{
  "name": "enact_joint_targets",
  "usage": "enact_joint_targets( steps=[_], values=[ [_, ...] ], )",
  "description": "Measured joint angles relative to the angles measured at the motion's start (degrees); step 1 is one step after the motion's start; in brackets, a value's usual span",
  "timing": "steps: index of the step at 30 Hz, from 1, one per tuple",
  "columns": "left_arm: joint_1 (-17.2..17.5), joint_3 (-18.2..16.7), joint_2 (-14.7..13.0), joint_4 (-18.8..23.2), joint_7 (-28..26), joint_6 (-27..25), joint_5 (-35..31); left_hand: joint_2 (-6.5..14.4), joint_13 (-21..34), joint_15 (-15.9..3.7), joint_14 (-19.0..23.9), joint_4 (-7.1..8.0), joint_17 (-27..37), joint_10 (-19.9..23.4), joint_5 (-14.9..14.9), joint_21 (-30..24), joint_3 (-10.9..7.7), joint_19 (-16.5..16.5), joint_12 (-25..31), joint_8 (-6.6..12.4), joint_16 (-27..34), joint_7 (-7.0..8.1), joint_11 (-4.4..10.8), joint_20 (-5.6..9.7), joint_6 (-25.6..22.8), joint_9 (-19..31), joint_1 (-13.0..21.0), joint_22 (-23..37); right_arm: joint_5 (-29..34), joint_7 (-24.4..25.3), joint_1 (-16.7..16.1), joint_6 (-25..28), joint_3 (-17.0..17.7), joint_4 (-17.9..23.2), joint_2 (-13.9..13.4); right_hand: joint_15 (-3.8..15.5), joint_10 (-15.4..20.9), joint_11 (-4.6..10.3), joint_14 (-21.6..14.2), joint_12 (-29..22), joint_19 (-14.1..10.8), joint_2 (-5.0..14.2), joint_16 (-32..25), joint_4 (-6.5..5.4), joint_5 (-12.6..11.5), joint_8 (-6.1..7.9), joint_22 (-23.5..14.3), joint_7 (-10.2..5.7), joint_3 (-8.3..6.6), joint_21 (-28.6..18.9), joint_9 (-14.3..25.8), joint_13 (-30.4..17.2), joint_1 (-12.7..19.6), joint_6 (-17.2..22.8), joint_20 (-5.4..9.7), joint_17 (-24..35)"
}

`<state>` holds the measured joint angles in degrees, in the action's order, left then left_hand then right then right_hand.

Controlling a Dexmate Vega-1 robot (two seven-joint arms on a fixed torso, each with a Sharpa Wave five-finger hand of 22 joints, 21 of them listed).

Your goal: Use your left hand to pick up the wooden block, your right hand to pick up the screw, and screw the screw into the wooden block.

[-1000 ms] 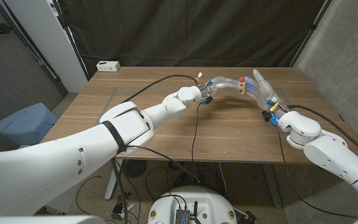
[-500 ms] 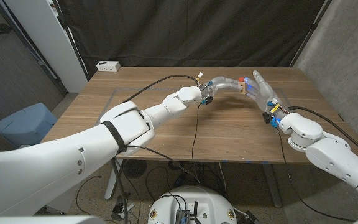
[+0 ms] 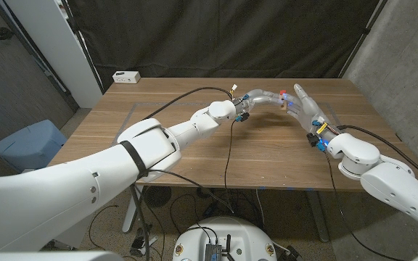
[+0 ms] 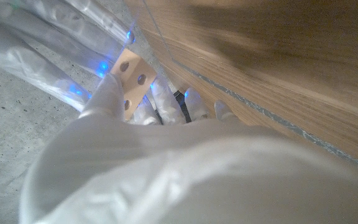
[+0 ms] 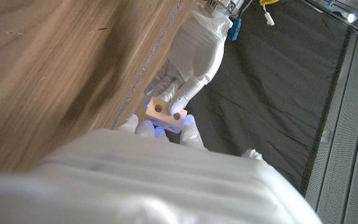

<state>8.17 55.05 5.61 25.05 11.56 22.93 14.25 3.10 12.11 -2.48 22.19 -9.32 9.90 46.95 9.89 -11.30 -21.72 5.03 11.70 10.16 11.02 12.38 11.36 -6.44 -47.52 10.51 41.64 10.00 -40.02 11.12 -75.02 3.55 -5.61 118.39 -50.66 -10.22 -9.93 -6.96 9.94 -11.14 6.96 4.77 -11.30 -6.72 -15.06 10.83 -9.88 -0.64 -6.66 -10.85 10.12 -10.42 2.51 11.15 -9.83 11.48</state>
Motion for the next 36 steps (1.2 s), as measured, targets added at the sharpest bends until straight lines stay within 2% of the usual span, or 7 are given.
enact_joint_targets(
  steps=[20, 27, 36],
  values=[
    [0.23, 0.02, -0.12, 0.00, 0.25, 1.51, -0.18, -0.01, 0.00, 0.00, 0.00, 0.01, 0.00, 0.00, 0.08, 0.00, -0.01, 0.00, 0.00, 0.00, 0.00, 0.00, 0.00, 0.00, 0.00, 0.04, 0.01, 0.00, 0.30, 1.26, -3.60, 0.73, 3.76, 1.76, -0.01, 0.00, 0.00, 0.00, 0.00, 0.00, 0.00, 0.00, 0.00, 0.00, 0.00, 0.00, 0.00, 0.00, 0.00, 0.00, 0.00, 0.00, 0.00, 0.00, 0.00, 0.00],
    [0.42, -0.07, -0.25, 0.00, 0.48, 2.40, -0.39, -0.02, 0.00, 0.00, 0.00, 0.01, 0.00, 0.00, 0.03, 0.00, -0.01, 0.00, 0.00, 0.00, 0.00, 0.00, 0.00, 0.00, 0.00, 0.03, 0.02, 0.00, 0.50, 1.14, -3.59, 0.96, 4.38, 1.18, 0.28, 0.00, 0.00, 0.00, 0.00, 0.00, 0.00, 0.00, 0.00, 0.00, 0.00, -0.27, 0.00, -0.01, 0.00, 0.00, 0.00, 0.00, 0.00, -0.02, 0.00, 0.00],
    [0.64, -0.26, -0.48, 0.00, 0.98, 3.54, -0.45, -0.02, 0.00, 0.00, 0.00, 0.01, 0.00, 0.00, 0.01, 0.00, -0.01, 0.00, 0.00, 0.00, 0.00, 0.00, 0.00, -0.01, 0.00, 0.01, 0.02, 0.00, 0.77, 0.70, -2.37, 1.12, 4.53, -0.06, 0.63, 0.00, 0.00, 0.00, 0.00, 0.00, 0.00, 0.00, 0.00, 0.00, 0.00, -0.27, 0.00, -0.92, 0.00, 0.00, 0.01, 0.00, 0.00, -0.93, 0.00, 0.00]
  ],
)
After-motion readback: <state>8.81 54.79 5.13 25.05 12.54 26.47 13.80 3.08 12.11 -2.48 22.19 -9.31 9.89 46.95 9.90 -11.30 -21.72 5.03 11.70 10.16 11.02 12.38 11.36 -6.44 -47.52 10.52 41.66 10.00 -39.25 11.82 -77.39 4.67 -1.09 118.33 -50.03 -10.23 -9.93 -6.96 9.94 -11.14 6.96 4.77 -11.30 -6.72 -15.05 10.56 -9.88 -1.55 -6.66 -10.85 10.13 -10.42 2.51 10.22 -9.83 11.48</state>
